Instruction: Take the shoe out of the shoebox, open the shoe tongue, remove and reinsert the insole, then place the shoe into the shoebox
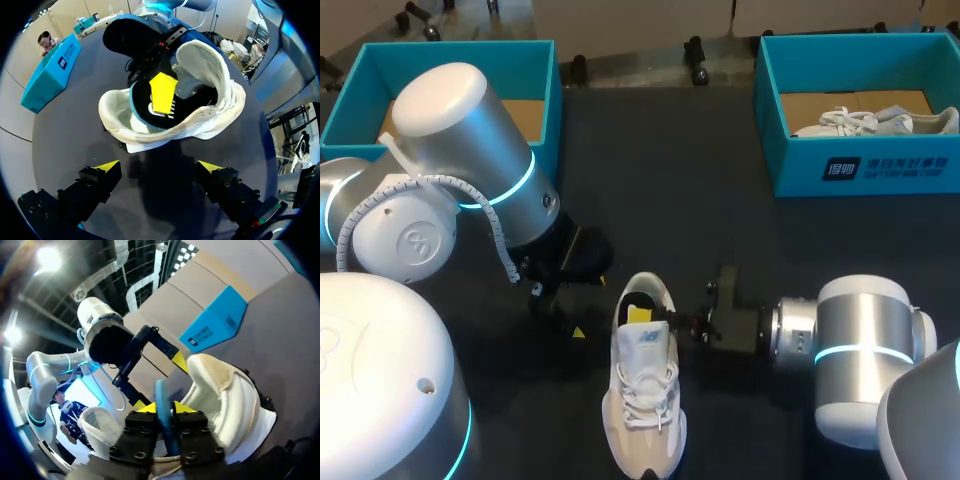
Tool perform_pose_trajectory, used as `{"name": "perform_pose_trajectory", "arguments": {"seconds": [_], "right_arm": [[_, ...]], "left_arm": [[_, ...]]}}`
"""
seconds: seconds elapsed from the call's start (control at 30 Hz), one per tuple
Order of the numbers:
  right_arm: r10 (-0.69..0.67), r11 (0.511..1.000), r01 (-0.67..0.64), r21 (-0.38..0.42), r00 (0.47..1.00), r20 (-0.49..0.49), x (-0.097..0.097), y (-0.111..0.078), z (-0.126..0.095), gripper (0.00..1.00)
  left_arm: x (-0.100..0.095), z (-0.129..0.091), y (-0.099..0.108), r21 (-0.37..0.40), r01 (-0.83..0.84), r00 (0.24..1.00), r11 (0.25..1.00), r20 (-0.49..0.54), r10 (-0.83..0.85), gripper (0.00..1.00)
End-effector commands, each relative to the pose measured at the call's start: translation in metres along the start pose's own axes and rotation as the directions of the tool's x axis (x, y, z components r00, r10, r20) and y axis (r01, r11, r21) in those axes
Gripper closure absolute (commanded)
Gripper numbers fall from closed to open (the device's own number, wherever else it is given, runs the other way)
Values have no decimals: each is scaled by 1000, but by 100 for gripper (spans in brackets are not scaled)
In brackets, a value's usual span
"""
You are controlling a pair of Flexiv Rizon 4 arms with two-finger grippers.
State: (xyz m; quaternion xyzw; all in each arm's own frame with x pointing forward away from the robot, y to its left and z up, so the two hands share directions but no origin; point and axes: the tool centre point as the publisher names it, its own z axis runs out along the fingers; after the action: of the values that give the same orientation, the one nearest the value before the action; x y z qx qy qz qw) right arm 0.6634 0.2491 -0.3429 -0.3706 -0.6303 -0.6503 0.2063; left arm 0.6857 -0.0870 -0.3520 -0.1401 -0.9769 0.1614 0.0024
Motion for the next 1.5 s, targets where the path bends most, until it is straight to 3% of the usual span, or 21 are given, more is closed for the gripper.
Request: {"name": "perform_pose_trajectory", "arguments": {"seconds": [0.03, 0.37, 0.47, 0.5, 0.77, 0.97, 1.13, 1.17, 1.23, 1.27, 1.3, 1.5], "right_arm": [[-22, 1000, 22, 1, 999, 25, 7, 4, 0, 53], [-69, 998, 69, 4, 997, 45, 10, 20, -5, 62], [-70, 998, 70, 1, 997, 46, 7, 21, -6, 78], [-68, 998, 68, 5, 997, 39, 5, 21, -6, 100], [-28, 1000, 28, 4, 999, 22, -4, 13, -3, 100], [9, 1000, -10, 8, 1000, 21, -3, -3, 1, 100], [-5, 1000, 6, -1, 999, 41, 4, -1, -1, 100], [-18, 1000, 18, -2, 999, 47, 6, 1, -1, 89], [-37, 999, 37, 1, 997, 61, 10, 6, -2, 52], [-48, 999, 48, 4, 997, 67, 12, 8, -2, 10], [-54, 999, 53, 7, 996, 70, 13, 10, -2, 0], [-100, 995, 98, 33, 991, 93, 23, 26, -5, 0]], "left_arm": [[1, 0, 0, -1, 0, 1000, 1000, 1, 0, 0], [1, 0, 0, -1, 0, 1000, 1000, 1, 0, 0], [1, 0, 0, -1, 0, 1000, 1000, 1, 0, 0], [1, 0, 0, -1, 0, 1000, 1000, 1, 0, 0], [1, 0, 0, -1, 0, 1000, 1000, 1, 0, 0], [1, 0, 0, -1, 0, 1000, 1000, 1, 0, 0], [1, 0, 0, -1, 0, 1000, 1000, 1, 0, 0], [1, 0, 0, -1, 0, 1000, 1000, 1, 0, 0], [1, 0, 0, -1, 0, 1000, 1000, 1, 0, 0], [1, 0, 0, -1, 0, 1000, 1000, 1, 0, 0], [1, 0, 0, -1, 0, 1000, 1000, 1, 0, 0], [1, 0, 0, -1, 0, 1000, 1000, 1, 0, 0]]}}
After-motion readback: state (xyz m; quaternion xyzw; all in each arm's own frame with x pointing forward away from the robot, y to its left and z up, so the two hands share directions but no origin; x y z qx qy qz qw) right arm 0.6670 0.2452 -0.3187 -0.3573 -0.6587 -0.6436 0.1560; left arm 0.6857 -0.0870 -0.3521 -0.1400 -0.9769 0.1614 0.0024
